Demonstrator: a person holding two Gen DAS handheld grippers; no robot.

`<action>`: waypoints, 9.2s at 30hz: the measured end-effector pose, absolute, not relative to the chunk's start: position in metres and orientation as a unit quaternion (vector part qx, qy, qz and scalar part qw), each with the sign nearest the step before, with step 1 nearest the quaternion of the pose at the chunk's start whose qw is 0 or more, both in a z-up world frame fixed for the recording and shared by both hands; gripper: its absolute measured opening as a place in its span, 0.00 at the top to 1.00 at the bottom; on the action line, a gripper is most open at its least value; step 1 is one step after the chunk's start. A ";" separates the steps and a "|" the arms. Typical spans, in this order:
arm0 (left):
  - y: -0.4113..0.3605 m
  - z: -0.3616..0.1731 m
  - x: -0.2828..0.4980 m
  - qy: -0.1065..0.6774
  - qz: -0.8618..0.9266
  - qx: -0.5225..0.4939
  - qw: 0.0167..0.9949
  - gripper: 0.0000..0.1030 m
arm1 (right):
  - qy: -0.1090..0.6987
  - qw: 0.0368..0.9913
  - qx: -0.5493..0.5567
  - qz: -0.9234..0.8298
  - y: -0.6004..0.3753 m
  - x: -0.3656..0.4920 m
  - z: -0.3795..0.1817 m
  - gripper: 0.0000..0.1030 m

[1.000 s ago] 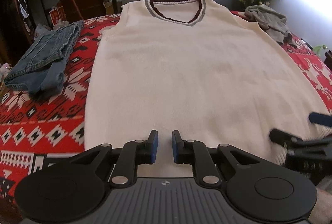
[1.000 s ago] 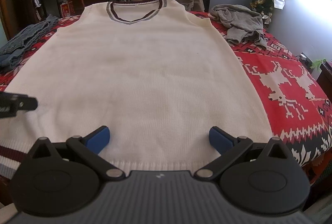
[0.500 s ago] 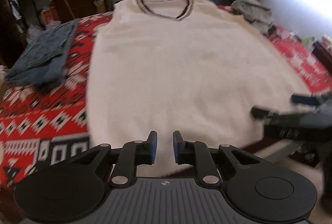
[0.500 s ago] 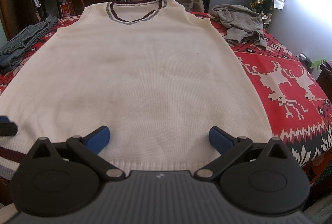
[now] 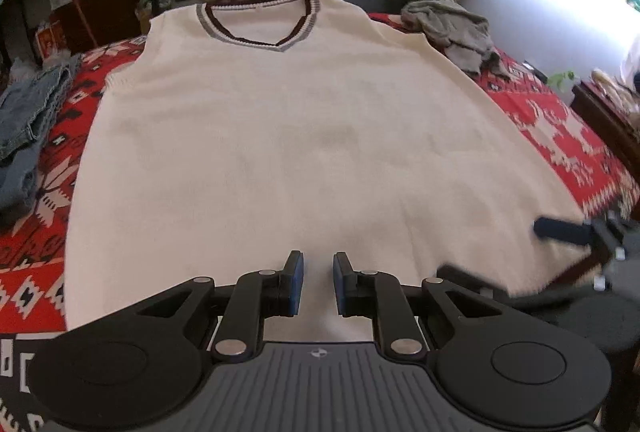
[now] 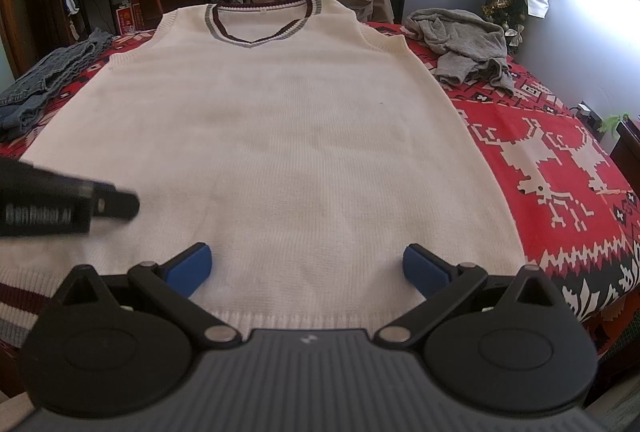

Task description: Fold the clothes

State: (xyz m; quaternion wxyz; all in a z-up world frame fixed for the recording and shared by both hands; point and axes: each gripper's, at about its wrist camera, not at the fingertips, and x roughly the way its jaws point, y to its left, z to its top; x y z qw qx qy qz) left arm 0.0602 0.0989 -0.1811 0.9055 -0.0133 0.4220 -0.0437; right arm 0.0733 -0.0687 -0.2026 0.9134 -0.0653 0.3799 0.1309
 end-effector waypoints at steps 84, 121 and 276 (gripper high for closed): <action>0.297 -0.151 0.352 0.398 0.043 0.024 0.916 0.90 | 0.411 0.881 -0.076 0.220 -0.066 0.534 -0.164 0.81; 0.319 -0.163 0.336 0.421 0.035 -0.057 0.905 0.88 | 0.375 0.823 -0.122 0.410 0.006 0.434 -0.173 0.70; 0.254 -0.143 0.436 0.380 -0.081 -0.095 0.916 0.95 | 0.366 0.888 -0.044 0.275 0.000 0.569 -0.176 0.84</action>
